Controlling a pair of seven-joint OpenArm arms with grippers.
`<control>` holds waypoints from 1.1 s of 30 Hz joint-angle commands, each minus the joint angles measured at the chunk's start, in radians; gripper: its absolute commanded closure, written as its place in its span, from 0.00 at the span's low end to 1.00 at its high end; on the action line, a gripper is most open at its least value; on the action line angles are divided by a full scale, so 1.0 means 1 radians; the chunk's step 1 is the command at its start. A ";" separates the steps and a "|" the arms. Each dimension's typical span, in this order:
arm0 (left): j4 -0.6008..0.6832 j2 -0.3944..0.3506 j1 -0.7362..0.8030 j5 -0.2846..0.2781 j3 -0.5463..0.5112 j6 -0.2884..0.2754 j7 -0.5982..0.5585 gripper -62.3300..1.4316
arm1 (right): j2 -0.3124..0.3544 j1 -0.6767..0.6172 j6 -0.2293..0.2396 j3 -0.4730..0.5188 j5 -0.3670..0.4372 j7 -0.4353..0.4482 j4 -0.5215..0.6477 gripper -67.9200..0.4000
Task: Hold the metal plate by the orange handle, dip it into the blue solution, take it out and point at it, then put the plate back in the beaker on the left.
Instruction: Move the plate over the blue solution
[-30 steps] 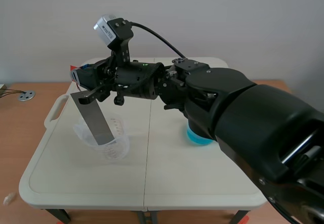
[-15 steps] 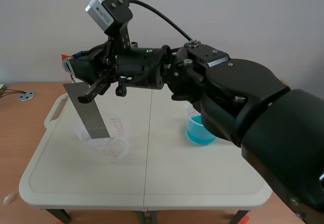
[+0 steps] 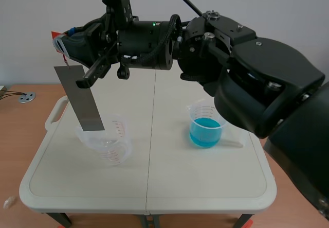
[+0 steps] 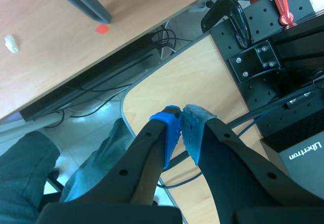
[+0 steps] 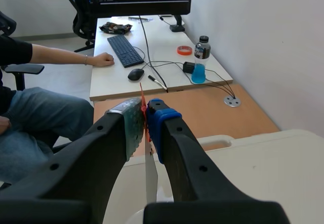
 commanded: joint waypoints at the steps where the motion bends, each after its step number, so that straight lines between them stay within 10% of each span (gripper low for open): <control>1: 0.011 0.005 0.004 -0.006 -0.002 0.000 -0.014 0.89 | 0.015 0.023 -0.010 0.008 0.032 0.017 0.040 0.98; 33: 0.093 -0.068 -0.241 -0.003 -0.005 0.002 0.031 0.89 | 0.299 -0.138 -0.019 0.338 0.239 -0.165 0.350 0.98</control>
